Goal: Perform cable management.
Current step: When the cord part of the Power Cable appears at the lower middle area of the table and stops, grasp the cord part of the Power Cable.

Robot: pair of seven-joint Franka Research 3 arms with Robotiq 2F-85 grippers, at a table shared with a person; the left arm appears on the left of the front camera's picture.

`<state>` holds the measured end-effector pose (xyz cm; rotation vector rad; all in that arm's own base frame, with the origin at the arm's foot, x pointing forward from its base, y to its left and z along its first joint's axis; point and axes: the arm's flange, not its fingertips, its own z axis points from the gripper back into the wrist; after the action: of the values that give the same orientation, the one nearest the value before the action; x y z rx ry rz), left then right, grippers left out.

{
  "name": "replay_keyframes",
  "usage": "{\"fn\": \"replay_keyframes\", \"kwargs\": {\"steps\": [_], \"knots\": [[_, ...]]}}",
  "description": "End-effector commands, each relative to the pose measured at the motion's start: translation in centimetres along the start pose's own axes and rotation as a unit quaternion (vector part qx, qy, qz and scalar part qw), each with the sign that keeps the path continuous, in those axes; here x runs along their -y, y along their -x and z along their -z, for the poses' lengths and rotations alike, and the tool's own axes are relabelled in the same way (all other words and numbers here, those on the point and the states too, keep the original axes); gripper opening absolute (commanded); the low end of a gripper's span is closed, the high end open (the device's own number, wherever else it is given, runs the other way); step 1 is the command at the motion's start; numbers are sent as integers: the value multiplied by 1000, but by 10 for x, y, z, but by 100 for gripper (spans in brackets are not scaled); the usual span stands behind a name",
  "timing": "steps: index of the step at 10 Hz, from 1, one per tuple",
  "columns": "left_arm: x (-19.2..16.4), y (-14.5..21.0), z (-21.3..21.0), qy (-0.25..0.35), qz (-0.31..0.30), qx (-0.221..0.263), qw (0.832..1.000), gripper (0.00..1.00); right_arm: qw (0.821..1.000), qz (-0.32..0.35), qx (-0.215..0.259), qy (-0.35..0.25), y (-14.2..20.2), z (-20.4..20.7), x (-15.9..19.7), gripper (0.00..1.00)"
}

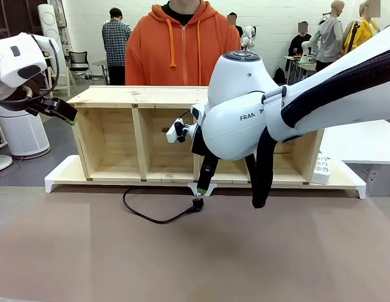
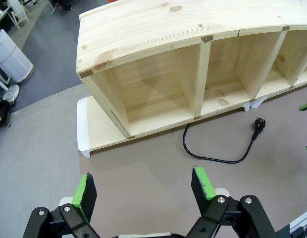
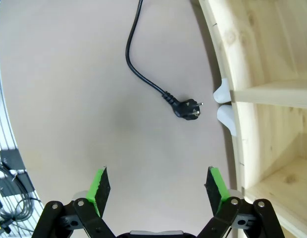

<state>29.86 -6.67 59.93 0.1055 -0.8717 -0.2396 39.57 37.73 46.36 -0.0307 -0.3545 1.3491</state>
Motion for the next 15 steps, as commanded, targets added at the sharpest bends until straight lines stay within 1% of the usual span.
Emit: {"fn": "replay_keyframes", "kwargs": {"steps": [1, 3, 5, 6, 7, 9, 10, 12, 14, 15], "knots": [[0, -1, 1, -1, 0, 1, 1000, 100, 1000, 0, -2, 0, 1, -1, 0, 100], [0, -1, 1, -1, 0, 1, 1000, 100, 1000, 0, 0, 0, 0, 0, 0, 100], [0, -1, 1, -1, 0, 1, 1000, 100, 995, -72, 10, -62, -20, 24, 18, 100], [0, -1, 1, -1, 0, 1, 1000, 100, 990, -105, 5, -94, -32, 40, 22, 100], [0, -1, 1, -1, 0, 1, 1000, 100, 985, -127, -6, -117, -41, 55, 24, 100], [0, -1, 1, -1, 0, 1, 1000, 100, 974, -174, -19, -146, -46, 76, 28, 100], [0, -1, 1, -1, 0, 1, 1000, 100, 969, -197, -17, -146, -44, 83, 31, 100], [0, -1, 1, -1, 0, 1, 1000, 100, 964, -213, -31, -158, -39, 98, 36, 100], [0, -1, 1, -1, 0, 1, 1000, 100, 962, -227, -54, -141, -41, 115, 48, 100], [0, -1, 1, -1, 0, 1, 1000, 100, 960, -238, -57, -136, -45, 125, 52, 100]]}}
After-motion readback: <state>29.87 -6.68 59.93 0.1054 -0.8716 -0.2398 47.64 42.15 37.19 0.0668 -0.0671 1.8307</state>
